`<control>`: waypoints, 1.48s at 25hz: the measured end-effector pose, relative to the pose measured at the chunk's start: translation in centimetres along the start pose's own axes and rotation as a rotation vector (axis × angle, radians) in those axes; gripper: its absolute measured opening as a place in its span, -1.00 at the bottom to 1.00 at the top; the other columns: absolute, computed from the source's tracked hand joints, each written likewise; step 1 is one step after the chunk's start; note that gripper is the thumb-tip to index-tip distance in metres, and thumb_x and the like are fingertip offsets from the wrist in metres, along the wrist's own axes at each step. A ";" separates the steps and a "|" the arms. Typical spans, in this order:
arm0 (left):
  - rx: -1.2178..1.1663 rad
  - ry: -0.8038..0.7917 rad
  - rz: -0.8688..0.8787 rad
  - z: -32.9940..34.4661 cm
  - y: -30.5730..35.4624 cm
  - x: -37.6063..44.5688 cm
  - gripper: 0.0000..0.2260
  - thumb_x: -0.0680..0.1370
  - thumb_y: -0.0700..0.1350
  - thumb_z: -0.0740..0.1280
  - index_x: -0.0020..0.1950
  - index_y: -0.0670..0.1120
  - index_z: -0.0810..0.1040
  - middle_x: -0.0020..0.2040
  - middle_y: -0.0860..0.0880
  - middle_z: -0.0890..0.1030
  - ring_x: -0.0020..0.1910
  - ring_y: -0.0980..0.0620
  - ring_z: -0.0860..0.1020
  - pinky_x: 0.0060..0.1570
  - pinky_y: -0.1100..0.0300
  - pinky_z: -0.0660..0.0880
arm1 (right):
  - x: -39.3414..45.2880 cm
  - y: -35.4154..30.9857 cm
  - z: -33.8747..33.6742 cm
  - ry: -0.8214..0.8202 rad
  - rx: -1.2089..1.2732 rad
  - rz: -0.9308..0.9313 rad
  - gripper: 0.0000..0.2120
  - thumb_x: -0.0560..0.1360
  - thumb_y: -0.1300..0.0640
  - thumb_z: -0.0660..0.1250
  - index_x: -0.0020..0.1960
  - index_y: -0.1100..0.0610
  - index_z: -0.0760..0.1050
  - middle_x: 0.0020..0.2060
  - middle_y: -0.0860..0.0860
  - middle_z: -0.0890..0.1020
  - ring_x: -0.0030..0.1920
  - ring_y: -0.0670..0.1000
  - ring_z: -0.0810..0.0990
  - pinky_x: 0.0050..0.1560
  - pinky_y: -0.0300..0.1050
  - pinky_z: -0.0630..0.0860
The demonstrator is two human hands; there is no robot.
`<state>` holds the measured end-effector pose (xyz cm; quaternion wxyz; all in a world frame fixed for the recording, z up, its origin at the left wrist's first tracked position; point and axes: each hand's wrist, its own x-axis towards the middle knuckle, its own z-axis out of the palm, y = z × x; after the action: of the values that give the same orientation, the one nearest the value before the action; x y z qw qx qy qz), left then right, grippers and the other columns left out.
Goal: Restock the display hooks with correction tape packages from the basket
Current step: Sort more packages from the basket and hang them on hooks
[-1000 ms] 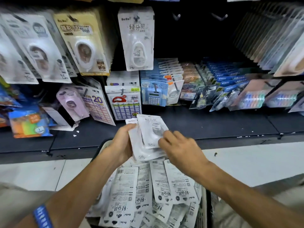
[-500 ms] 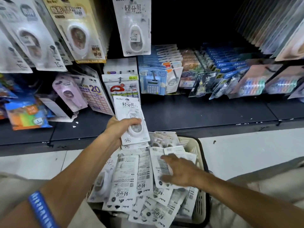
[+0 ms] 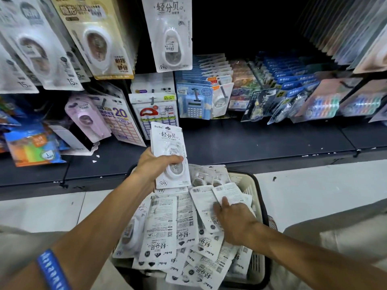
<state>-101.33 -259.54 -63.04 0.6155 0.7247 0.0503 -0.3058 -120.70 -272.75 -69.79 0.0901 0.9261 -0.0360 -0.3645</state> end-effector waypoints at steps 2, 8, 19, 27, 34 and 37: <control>0.010 -0.002 0.025 0.1 0.0 0.1 -0.53 0.32 -0.30 0.62 0.18 -0.11 0.58 -0.12 -0.02 0.75 -0.30 0.05 0.73 -0.43 0.21 0.59 | -0.2 0.5 -1.8 0.181 0.033 0.006 -0.62 0.60 0.23 0.23 0.41 0.21 0.40 0.24 0.13 0.60 0.09 0.13 0.65 -0.10 -0.05 0.51; 0.674 0.002 0.225 -0.9 0.2 0.4 -0.48 0.26 -0.12 0.63 0.09 0.10 0.46 -0.06 0.17 0.60 -0.07 0.08 0.58 -0.17 0.17 0.52 | -1.9 9.7 -9.5 0.291 0.331 -0.001 -0.85 0.53 0.25 0.31 0.02 0.06 0.61 -0.09 0.01 0.66 -0.06 0.07 0.65 -0.11 -0.10 0.51; 0.132 -0.675 -0.294 1.1 0.5 -2.8 -0.63 0.29 0.24 0.56 -0.04 0.05 0.78 0.03 -0.16 0.75 -0.06 -0.11 0.74 -0.17 0.02 0.68 | -1.8 13.1 -10.1 -0.127 1.335 -0.151 -0.74 0.55 0.35 0.38 0.23 0.23 0.60 0.11 0.16 0.71 0.12 0.20 0.70 0.10 0.14 0.63; 0.145 -0.553 -0.182 1.5 0.6 -2.6 -0.43 0.23 -0.28 0.54 0.22 -0.03 0.55 0.03 -0.15 0.75 -0.12 -0.14 0.74 -0.21 -0.03 0.67 | -1.3 14.3 -9.7 -0.072 1.373 0.006 -0.65 0.36 0.13 0.63 0.07 0.10 0.59 -0.21 0.08 0.75 -0.30 0.02 0.72 -0.39 -0.14 0.60; 0.300 -0.258 0.031 0.3 0.6 -0.4 -0.37 0.18 -0.22 0.58 0.21 0.02 0.52 0.03 -0.03 0.74 -0.03 -0.04 0.72 -0.10 0.04 0.65 | -3.2 16.7 -11.7 0.395 0.760 0.152 -0.81 0.38 0.01 0.60 -0.26 0.00 0.61 -0.32 -0.13 0.63 -0.32 -0.13 0.58 -0.39 -0.26 0.40; 0.326 -0.194 0.072 0.1 0.7 -0.2 -0.42 0.22 -0.24 0.60 0.18 0.04 0.53 0.04 0.00 0.73 -0.03 0.02 0.70 -0.06 0.06 0.64 | -5.3 16.9 -13.5 0.319 1.029 -0.151 -0.82 0.34 0.03 0.62 -0.29 0.03 0.63 -0.56 -0.16 0.55 -0.57 -0.21 0.43 -0.53 -0.40 0.29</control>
<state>-101.23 -259.73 -62.34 0.5026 0.7831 -0.0855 -0.3562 -115.45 -286.77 -53.29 -0.3970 0.8945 -0.1289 -0.1601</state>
